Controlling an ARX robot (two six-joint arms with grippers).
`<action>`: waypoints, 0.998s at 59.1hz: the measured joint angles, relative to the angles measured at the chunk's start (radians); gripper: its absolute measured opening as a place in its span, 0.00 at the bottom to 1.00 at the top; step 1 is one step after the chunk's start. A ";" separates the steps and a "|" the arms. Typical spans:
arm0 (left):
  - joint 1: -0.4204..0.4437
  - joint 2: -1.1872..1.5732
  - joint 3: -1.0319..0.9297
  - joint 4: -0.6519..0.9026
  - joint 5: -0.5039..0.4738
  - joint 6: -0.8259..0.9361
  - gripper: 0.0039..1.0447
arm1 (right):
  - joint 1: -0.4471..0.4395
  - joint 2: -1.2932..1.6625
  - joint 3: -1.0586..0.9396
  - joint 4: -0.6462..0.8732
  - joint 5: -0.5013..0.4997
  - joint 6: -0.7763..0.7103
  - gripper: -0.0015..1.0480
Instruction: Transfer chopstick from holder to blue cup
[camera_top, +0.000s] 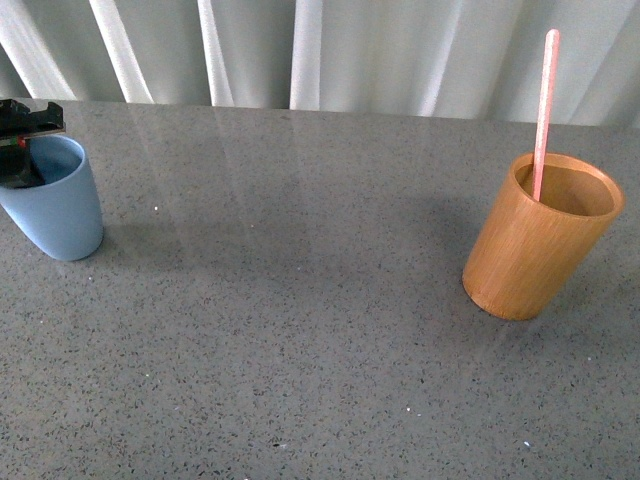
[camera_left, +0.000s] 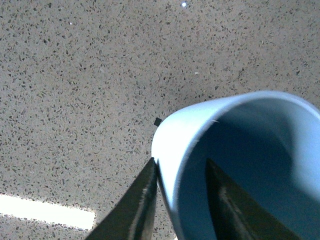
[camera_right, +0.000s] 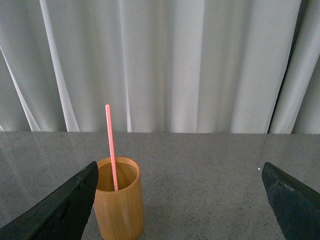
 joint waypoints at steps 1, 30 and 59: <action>0.000 0.000 0.002 -0.002 -0.001 0.000 0.28 | 0.000 0.000 0.000 0.000 0.000 0.000 0.90; -0.057 -0.111 0.024 -0.151 0.021 0.092 0.03 | 0.000 0.000 0.000 0.000 0.000 0.000 0.90; -0.482 -0.227 -0.002 -0.202 0.064 0.042 0.03 | 0.000 0.000 0.000 0.000 0.000 0.000 0.90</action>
